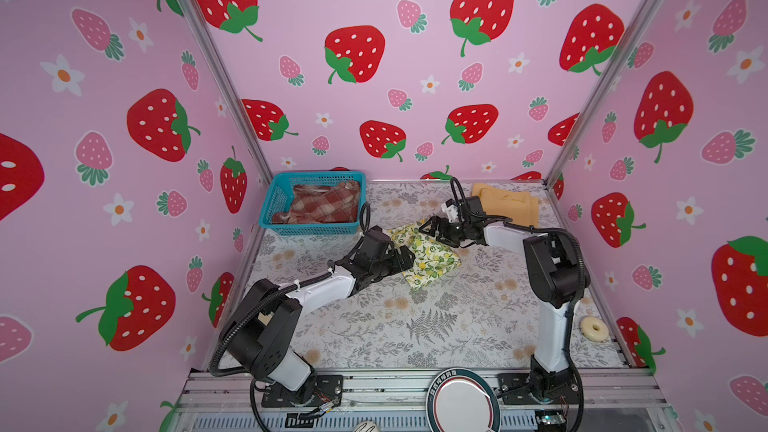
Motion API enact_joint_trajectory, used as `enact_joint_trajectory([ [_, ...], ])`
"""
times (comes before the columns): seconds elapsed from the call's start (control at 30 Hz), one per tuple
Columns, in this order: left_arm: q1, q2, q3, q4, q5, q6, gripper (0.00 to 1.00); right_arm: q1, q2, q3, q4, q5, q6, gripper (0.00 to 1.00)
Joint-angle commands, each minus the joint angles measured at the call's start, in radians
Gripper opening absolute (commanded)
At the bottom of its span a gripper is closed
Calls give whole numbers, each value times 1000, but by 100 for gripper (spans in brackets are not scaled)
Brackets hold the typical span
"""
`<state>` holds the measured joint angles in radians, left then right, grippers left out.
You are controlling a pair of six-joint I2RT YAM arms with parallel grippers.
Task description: Fold and stack the skirts
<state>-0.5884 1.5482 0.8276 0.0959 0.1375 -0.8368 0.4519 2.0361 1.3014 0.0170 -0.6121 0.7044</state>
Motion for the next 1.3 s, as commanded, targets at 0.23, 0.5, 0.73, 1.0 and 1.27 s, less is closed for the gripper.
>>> enact_joint_trajectory([
  [0.23, 7, 11, 2, -22, -23, 8, 99, 53, -139, -121, 82, -6, 21, 100],
  [0.5, 13, 9, -7, -27, -27, 2, 99, 117, -187, -199, 130, 2, 43, 100],
  [0.73, 23, -27, -15, -48, -34, 2, 99, 165, -248, -337, 208, 10, 82, 100],
  [1.0, 26, -57, -16, -55, -36, -10, 99, 198, -280, -444, 253, 35, 100, 100],
  [1.27, 20, -74, -19, -13, 23, -25, 98, 151, -265, -286, 184, 20, 72, 100],
])
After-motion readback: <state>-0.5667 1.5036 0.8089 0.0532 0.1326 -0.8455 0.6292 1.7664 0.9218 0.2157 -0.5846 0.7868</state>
